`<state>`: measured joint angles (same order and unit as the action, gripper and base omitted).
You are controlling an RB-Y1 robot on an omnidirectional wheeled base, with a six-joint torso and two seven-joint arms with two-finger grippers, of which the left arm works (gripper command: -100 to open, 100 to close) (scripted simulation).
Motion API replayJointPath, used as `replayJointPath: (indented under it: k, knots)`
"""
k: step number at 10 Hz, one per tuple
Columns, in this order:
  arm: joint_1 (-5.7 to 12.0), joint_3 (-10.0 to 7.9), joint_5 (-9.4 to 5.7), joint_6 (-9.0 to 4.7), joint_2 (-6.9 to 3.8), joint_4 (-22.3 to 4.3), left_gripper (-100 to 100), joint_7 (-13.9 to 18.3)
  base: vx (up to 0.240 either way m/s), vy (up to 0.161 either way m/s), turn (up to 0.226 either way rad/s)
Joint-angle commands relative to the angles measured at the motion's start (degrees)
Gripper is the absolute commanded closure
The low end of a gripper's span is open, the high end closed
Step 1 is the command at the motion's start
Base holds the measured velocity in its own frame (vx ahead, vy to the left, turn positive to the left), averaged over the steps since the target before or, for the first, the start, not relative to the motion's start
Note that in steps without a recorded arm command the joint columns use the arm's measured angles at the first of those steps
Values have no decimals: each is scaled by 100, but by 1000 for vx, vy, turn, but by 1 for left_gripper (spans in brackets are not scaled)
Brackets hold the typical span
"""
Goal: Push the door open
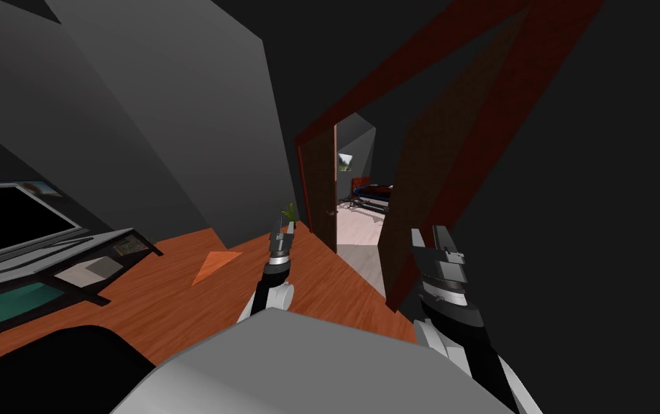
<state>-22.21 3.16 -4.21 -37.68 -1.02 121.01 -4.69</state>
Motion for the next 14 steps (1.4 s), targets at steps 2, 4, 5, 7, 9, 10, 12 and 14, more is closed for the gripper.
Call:
replayJointPath:
  k: [2, 4, 5, 7, 9, 10, 12, 14]
  knots:
    - [87, 59, 9, -39, -66, -275, -100, 29, 89, 47, -39]
    - [175, 97, 15, -62, -115, -497, -100, 48, 88, 41, -35]
    - [225, 119, 18, -75, -137, -622, -100, 58, 88, 70, -42]
    - [327, 164, 25, -101, -179, -880, -100, 80, 98, 63, -48]
    - [430, 209, 32, -128, -222, -1139, -100, 101, 94, 56, -41]
    - [481, 231, 36, -141, -243, -1268, -100, 112, 102, 59, -33]
    - [594, 280, 44, -170, -276, -1552, -100, 136, 86, 67, -52]
    - [708, 330, 52, -200, -309, -1838, -100, 160, 101, 76, -44]
